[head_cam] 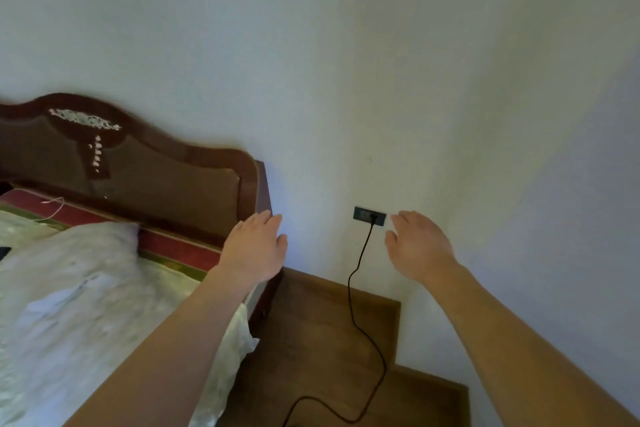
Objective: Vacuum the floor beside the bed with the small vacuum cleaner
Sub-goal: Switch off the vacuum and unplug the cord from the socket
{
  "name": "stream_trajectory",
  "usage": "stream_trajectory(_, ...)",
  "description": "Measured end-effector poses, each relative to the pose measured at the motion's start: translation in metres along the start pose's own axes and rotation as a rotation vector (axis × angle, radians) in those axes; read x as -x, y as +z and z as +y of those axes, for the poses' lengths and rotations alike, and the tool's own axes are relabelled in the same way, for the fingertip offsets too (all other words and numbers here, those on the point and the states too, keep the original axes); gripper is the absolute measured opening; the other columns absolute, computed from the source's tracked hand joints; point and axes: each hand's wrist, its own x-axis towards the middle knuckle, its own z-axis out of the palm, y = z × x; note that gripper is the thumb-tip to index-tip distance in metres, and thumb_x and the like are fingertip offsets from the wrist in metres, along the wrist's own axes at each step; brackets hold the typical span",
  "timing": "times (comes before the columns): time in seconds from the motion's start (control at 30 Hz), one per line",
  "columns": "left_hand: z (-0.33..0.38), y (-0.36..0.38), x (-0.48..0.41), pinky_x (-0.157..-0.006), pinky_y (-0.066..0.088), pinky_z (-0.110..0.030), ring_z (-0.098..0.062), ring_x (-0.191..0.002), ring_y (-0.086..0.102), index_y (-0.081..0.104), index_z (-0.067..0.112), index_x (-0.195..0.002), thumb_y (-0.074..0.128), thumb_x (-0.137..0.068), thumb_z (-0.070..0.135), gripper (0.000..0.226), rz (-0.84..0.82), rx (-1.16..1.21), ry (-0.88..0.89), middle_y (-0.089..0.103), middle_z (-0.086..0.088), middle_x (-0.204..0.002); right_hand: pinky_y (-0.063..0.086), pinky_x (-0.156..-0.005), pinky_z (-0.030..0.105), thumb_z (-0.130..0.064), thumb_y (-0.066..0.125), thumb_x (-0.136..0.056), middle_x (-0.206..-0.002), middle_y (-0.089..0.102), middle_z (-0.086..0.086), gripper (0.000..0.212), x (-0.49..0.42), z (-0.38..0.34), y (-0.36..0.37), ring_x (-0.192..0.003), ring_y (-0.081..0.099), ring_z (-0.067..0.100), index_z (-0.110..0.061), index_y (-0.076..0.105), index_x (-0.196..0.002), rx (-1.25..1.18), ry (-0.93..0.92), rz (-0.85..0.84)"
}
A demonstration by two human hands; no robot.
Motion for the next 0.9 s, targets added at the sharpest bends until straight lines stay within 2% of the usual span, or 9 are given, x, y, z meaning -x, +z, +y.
stream_trajectory(0.4,0.004,0.026,-0.125,-0.125,0.021,-0.044,-0.026,-0.154,0.023,0.025,0.016,-0.159,0.03,-0.108,0.039,0.056,-0.113,-0.041,0.211,0.024,-0.008,-0.167,0.024,-0.119,0.037,-0.032,0.026,-0.106,-0.152,0.041,0.009,0.049,-0.073,0.019,0.029,-0.14,0.034,0.025,-0.01,0.037,-0.149,0.029,0.142,-0.07)
stream_trajectory(0.53,0.017,0.044,-0.154,-0.126,0.02,-0.043,-0.026,-0.154,0.021,0.024,0.016,-0.16,0.03,-0.108,0.039,0.057,-0.163,-0.046,0.228,0.023,-0.008,-0.167,0.032,-0.114,0.039,-0.032,0.028,-0.105,-0.145,0.048,0.009,0.048,-0.091,0.041,0.047,-0.132,0.043,0.026,-0.009,0.043,-0.144,0.021,0.156,-0.079)
stream_trajectory(0.7,0.035,0.08,-0.183,-0.126,0.018,-0.043,-0.025,-0.156,0.018,0.022,0.019,-0.16,0.028,-0.108,0.042,0.057,-0.22,-0.057,0.195,0.02,-0.006,-0.168,0.042,-0.098,0.035,-0.03,0.03,-0.103,-0.121,0.059,0.006,0.038,-0.115,0.073,0.081,-0.108,0.052,0.022,-0.01,0.056,-0.121,-0.026,0.179,-0.074)
stream_trajectory(0.9,0.043,0.127,-0.203,-0.126,0.017,-0.042,-0.023,-0.155,0.02,0.024,0.02,-0.159,0.028,-0.108,0.042,0.056,-0.295,-0.054,0.137,0.023,-0.004,-0.167,0.044,-0.101,0.035,-0.031,0.028,-0.103,-0.125,0.059,0.005,0.042,-0.142,0.102,0.133,-0.112,0.053,0.021,-0.011,0.055,-0.128,-0.057,0.177,-0.132)
